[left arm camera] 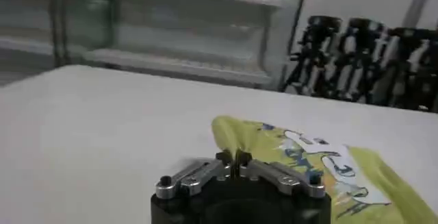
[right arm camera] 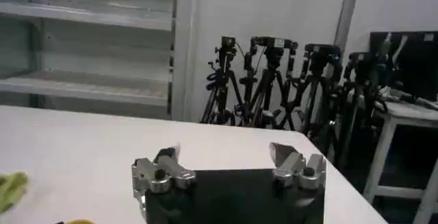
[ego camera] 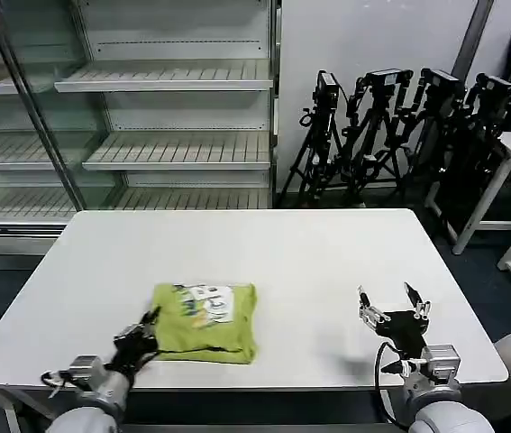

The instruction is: Fold and organize the clothes.

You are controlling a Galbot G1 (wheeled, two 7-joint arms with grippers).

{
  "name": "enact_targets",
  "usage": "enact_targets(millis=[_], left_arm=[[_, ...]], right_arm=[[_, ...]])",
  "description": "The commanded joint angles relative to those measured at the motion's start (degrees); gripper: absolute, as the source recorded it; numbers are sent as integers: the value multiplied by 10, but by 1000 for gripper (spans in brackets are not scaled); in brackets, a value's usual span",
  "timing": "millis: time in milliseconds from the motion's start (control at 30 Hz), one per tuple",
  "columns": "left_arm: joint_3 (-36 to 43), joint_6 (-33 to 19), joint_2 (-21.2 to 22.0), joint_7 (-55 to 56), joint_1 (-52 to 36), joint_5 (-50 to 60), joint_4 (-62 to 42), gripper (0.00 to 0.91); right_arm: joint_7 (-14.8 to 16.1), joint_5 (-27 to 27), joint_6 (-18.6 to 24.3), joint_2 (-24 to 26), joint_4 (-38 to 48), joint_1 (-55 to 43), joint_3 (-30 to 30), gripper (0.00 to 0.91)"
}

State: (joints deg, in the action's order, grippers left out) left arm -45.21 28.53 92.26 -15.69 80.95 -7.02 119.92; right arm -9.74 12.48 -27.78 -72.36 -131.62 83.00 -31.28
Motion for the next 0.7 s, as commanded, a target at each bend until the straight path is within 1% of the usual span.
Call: enact_targets(millis=[33, 133, 200, 333, 400, 500, 567, 633, 667, 700], left_arm=[[-172, -24, -341, -31, -8, 9, -61, 10], [-210, -28, -394, -47, -5, 14, -82, 0], [-240, -31, -426, -54, 1, 12, -98, 10], [-269, -32, -489, -66, 17, -15, -110, 10], [-273, -31, -501, -66, 20, -27, -109, 10], [-266, -34, -512, -66, 19, -23, -108, 10], [-248, -36, -509, -64, 15, -7, -94, 10], [-223, -30, -493, -60, 12, -11, -52, 10], [-194, -25, -478, -52, 6, -23, -27, 10], [-152, -23, -455, -46, -1, -33, 25, 10]], right_arm=[[0, -2, 1, -1, 0, -1, 3, 907], [0, -4, 1, -1, -1, 0, 2, 907], [0, -4, 2, 1, -3, 1, -1, 907], [0, -4, 3, 1, -1, 2, -2, 907], [0, -4, 5, 1, -1, 3, -3, 907], [0, -4, 6, 2, 1, 2, -2, 907], [0, -4, 6, 2, 1, 2, -3, 907], [0, -5, 6, 1, 0, 4, -3, 907], [0, -5, 6, 1, 1, 4, -2, 907], [1, -7, 6, 1, 1, 6, -2, 907]])
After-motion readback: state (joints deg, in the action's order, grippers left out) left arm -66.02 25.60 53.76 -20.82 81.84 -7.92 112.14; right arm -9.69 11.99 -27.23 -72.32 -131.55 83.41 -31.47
